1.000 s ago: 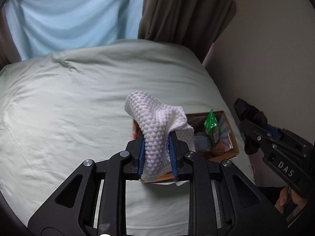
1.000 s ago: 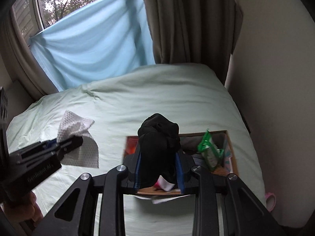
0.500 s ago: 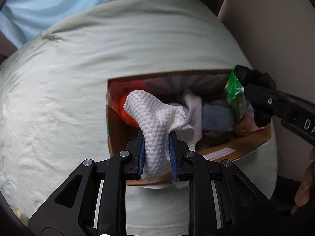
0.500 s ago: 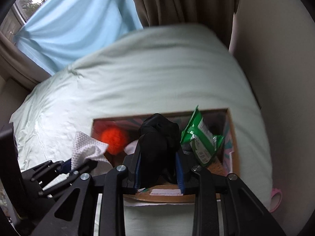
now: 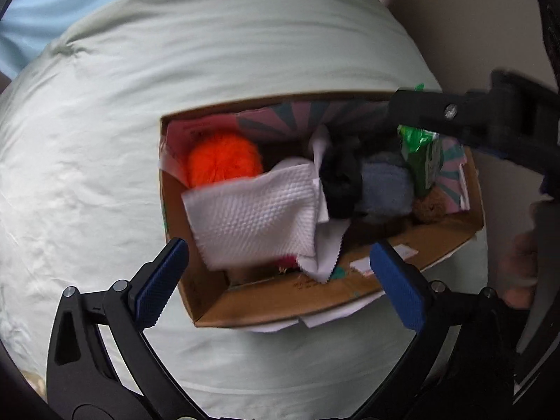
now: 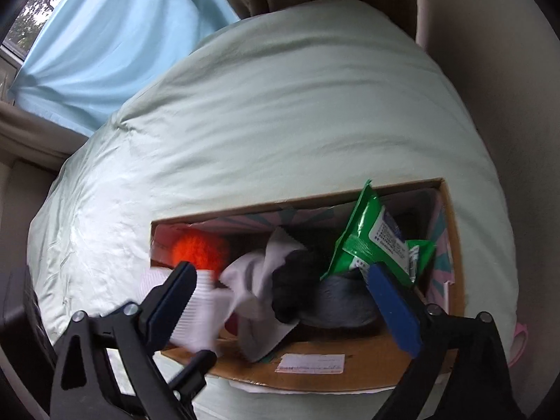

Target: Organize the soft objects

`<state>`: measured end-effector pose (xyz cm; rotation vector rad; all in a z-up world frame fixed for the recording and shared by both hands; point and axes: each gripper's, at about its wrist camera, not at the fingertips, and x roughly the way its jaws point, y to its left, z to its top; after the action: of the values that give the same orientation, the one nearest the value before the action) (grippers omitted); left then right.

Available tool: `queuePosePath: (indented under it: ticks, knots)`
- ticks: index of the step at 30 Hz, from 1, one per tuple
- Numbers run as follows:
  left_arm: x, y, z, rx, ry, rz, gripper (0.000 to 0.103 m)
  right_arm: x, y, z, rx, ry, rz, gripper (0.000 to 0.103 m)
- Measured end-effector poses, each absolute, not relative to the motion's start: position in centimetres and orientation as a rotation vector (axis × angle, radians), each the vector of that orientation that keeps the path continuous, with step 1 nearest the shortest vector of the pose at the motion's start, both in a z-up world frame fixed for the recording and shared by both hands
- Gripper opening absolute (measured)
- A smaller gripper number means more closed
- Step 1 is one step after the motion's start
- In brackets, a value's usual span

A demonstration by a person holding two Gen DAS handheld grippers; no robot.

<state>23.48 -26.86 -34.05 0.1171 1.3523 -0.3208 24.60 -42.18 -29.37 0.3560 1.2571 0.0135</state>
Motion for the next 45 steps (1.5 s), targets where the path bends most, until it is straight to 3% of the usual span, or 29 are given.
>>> queuePosePath:
  ticks: [12,31,38,45]
  knots:
    - [21.7,-25.2,-29.7,0.08,1.275,-0.324,0.103,22.2,-41.3,-26.4,0.309,1.236,-0.01,0.098]
    - [12.8,-8.3,-8.2,-0.014,0.867,-0.175,0.103,12.2,-29.4,-4.8,0.121,0.868,0.048,0.098]
    - [7.7,-2.5,-1.8,0.002,0.673,-0.066,0.103,8.3,-23.6,-0.2,0.039,0.746,0.07,0.098]
    - [4.3,0.6,0.8,-0.008,0.577,-0.027,0.103,5.4,-21.7,1.4,0.043,0.672,0.039,0.098]
